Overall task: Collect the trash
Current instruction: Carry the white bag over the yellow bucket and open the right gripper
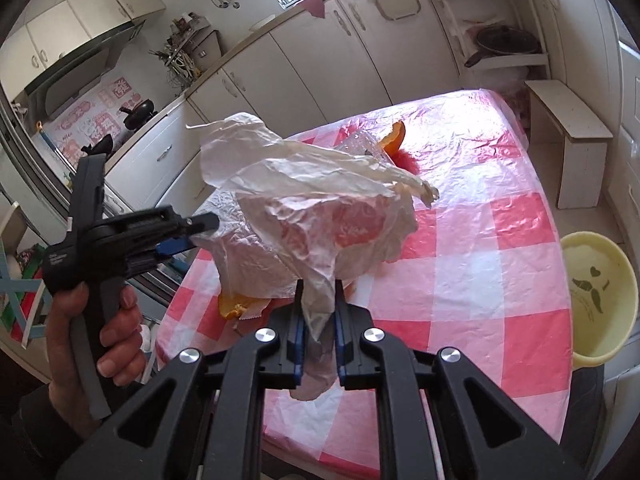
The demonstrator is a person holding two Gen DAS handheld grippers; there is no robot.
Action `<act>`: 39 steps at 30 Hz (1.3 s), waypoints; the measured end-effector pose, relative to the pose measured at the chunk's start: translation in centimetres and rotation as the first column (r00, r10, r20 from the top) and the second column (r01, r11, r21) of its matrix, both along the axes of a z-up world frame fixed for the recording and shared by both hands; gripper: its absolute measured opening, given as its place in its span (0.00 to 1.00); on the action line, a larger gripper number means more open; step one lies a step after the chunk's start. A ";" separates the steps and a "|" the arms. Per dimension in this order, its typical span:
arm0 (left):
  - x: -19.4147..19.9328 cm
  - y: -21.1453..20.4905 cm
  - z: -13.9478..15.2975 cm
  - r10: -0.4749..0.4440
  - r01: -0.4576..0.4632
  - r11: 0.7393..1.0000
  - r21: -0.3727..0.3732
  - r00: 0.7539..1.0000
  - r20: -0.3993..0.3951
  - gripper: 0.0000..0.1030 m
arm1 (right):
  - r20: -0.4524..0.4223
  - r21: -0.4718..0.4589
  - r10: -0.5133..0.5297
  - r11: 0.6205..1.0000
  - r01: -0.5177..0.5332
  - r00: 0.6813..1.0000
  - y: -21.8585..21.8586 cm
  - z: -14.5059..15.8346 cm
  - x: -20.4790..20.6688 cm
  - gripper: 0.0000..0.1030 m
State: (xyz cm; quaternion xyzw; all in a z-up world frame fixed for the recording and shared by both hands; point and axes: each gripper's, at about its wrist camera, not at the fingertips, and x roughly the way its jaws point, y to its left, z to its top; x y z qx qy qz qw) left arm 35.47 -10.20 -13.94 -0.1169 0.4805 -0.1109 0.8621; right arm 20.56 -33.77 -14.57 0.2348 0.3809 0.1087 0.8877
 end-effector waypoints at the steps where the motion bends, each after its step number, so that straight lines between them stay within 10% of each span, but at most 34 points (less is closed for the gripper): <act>1: 0.0 0.0 0.1 -0.001 0.001 1.000 -0.007 1.000 0.004 0.16 | 0.002 0.003 -0.002 1.000 0.002 1.000 -0.3 0.0 -0.1 0.13; 9: -4.1 2.0 5.7 -0.030 0.046 0.996 -0.073 0.977 0.212 0.06 | 0.030 0.014 -0.030 0.999 0.030 0.999 -1.7 0.5 -1.1 0.13; 20: -6.8 2.7 11.0 -0.083 0.168 0.948 -0.270 0.950 0.300 0.06 | 0.021 0.009 -0.197 0.980 0.197 0.980 -7.7 0.3 -3.7 0.13; 39: -7.6 -9.7 10.4 -0.293 0.363 0.895 -0.258 0.917 0.272 0.06 | -0.371 -0.081 -0.368 0.927 0.366 0.852 -21.0 -9.3 -1.3 0.13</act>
